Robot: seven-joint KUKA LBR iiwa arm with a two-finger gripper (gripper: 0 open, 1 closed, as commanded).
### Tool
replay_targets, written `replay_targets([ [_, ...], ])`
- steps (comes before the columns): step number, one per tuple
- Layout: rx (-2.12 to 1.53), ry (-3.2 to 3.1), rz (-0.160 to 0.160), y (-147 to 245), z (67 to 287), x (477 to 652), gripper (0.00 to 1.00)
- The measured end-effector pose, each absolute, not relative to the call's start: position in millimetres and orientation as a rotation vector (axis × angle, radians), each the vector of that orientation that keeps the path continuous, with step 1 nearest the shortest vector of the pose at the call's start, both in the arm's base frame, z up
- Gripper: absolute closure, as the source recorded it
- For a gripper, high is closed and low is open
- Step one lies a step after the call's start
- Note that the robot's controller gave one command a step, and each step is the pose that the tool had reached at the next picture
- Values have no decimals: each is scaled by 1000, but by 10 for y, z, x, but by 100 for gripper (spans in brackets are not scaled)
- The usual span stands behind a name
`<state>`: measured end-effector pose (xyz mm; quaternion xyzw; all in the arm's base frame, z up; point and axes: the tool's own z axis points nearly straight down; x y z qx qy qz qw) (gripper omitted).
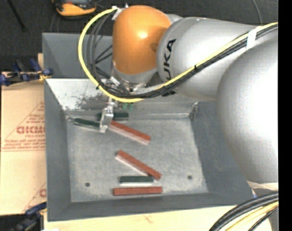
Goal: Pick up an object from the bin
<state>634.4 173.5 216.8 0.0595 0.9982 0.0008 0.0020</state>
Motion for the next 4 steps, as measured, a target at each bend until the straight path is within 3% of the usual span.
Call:
replay_targets([
  [1, 75, 3131, 3, 1528, 1728, 6393, 0],
  [2, 110, 3136, 2, 1226, 1256, 6324, 0],
  [3, -6, 3123, 5, 1265, 847, 6453, 100],
  [4, -5, 3123, 5, 1265, 847, 6453, 100],
])
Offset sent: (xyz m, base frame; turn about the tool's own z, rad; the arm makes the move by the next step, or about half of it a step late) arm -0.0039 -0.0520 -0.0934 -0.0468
